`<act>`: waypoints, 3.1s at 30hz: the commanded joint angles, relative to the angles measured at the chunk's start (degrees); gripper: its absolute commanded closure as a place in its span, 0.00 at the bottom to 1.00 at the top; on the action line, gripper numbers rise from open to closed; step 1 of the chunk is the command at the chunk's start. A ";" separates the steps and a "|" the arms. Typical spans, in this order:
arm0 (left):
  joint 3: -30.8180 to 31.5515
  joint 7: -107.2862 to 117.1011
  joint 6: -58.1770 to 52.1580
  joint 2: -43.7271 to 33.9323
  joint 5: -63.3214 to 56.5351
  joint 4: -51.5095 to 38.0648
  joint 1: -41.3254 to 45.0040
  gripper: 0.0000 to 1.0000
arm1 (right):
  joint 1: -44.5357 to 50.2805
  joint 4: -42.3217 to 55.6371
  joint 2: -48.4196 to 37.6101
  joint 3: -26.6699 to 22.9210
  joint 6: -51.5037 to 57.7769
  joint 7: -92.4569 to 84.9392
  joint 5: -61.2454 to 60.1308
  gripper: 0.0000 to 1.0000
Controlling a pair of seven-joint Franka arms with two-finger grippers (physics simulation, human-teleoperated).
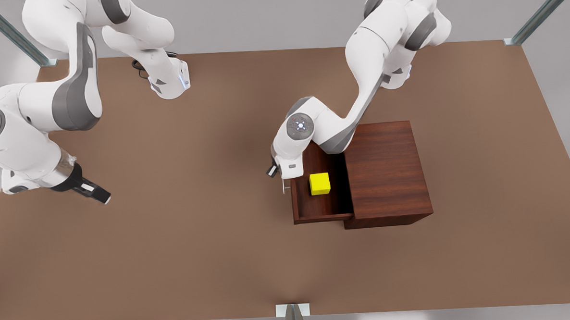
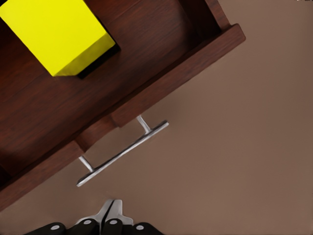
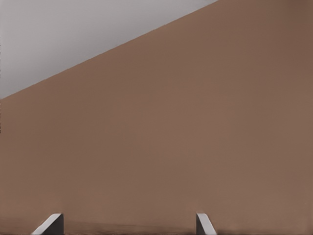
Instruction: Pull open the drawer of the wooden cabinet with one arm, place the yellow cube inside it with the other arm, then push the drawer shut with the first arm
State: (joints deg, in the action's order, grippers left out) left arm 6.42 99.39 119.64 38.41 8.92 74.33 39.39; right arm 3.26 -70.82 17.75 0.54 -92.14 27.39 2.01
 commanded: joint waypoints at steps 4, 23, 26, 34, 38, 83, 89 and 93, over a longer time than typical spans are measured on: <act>-0.09 61.89 9.74 3.60 -0.22 0.11 1.04 0.79 | 6.22 6.22 4.39 -0.18 4.61 -29.15 -0.87 0.00; -1.67 38.08 -11.44 3.60 -3.91 0.02 -0.89 0.79 | 8.43 5.78 4.31 -0.01 4.87 -23.17 1.77 0.00; -3.16 34.21 -15.04 3.60 -3.91 0.02 -1.24 0.79 | 8.34 5.78 4.31 -0.01 4.87 -23.17 1.77 0.00; -3.34 27.18 -22.52 3.25 -5.14 0.02 -3.61 0.79 | 8.34 5.69 4.40 -0.01 4.87 -23.17 1.68 0.00; -3.34 24.89 -24.63 2.02 -5.14 0.02 -4.93 0.79 | 8.34 5.69 4.40 -0.01 4.87 -23.17 1.68 0.00; -7.03 -102.81 -37.81 -23.39 -7.33 -3.58 -33.15 0.00 | 6.32 5.78 3.87 0.08 6.19 -23.26 1.33 0.00; -7.03 -103.52 -37.55 -21.63 -7.42 -4.90 -33.06 0.00 | 6.14 5.78 3.87 -0.10 6.19 -23.43 1.41 0.00; -7.03 -103.52 -37.64 -21.63 -7.42 -4.90 -32.97 0.00 | 5.79 5.78 3.96 -0.19 6.19 -23.96 1.33 0.00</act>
State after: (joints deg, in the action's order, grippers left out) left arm -0.62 31.80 82.40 16.85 1.56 69.46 6.41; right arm 9.10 -65.07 21.77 0.37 -85.98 4.02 3.40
